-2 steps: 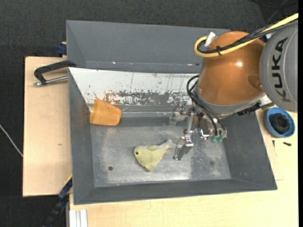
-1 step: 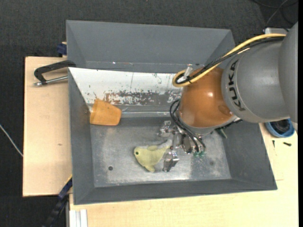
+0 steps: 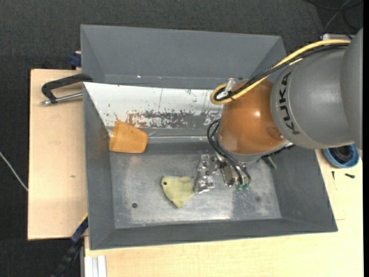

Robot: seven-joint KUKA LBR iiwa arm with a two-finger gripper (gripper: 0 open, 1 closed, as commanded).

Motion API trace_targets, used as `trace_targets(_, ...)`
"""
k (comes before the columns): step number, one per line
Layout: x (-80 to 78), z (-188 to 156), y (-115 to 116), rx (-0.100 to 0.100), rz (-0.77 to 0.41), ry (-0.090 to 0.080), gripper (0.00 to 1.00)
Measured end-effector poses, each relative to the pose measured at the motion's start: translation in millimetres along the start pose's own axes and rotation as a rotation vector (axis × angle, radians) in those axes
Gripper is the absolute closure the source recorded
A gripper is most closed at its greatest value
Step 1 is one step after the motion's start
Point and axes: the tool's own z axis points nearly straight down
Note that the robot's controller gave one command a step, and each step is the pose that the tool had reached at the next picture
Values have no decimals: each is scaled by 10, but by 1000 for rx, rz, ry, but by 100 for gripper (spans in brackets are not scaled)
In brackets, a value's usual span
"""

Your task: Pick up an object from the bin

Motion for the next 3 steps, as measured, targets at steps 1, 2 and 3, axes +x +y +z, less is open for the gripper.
trace_targets(1, 0, 0, 1, 0, 0, 0, 0)
trace_targets(2, 0, 0, 1, -1, 0, 0, 100)
trace_targets(3, 0, 0, 1, -1, 0, 0, 0)
